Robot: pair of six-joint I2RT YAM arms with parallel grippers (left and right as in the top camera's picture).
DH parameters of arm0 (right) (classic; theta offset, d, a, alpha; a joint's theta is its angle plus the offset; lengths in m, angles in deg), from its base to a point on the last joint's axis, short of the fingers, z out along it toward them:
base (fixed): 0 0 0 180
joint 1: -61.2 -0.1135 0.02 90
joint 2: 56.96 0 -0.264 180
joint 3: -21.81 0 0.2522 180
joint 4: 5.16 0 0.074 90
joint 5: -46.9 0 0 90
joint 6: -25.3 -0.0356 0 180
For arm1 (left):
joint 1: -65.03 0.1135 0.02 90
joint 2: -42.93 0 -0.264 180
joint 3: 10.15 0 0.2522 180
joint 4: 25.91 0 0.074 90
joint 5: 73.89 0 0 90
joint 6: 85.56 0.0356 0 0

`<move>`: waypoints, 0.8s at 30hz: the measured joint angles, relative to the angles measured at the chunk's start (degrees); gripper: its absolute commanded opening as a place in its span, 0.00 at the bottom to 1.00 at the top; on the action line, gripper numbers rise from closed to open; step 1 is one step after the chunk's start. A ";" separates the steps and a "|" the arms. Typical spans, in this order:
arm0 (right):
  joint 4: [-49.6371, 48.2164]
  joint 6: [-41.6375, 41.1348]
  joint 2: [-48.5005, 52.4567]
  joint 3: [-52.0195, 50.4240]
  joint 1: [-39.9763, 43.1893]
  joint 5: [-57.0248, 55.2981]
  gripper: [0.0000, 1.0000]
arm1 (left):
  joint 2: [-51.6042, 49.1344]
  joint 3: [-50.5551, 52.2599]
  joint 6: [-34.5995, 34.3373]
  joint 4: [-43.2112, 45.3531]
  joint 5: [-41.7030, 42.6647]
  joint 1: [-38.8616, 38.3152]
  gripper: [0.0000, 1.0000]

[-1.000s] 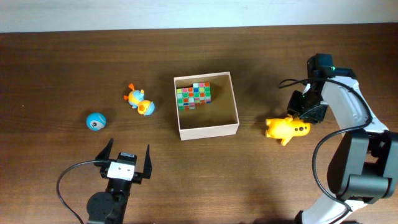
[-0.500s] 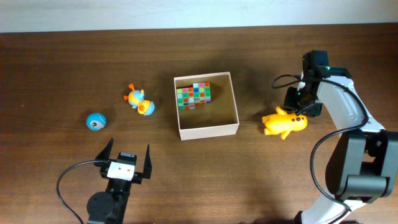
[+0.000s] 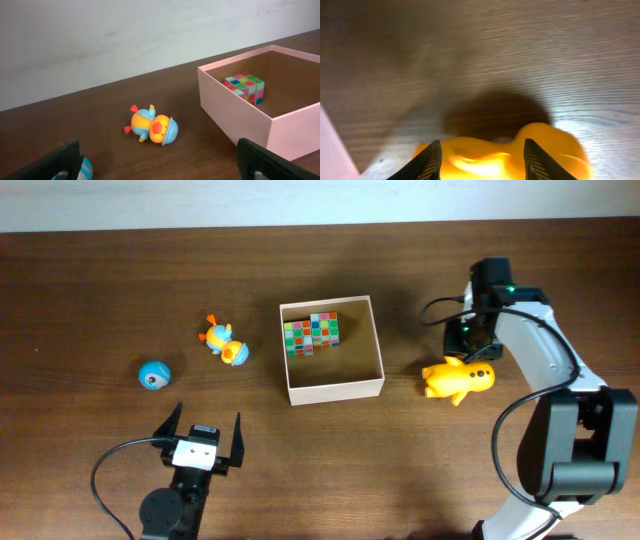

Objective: Pack container
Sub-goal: 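Lower the right gripper and close it on the yellow duck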

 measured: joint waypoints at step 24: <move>5.11 -0.87 0.00 0.00 -6.93 -6.84 0.47 | 0.00 0.00 0.00 -0.02 0.02 0.00 0.99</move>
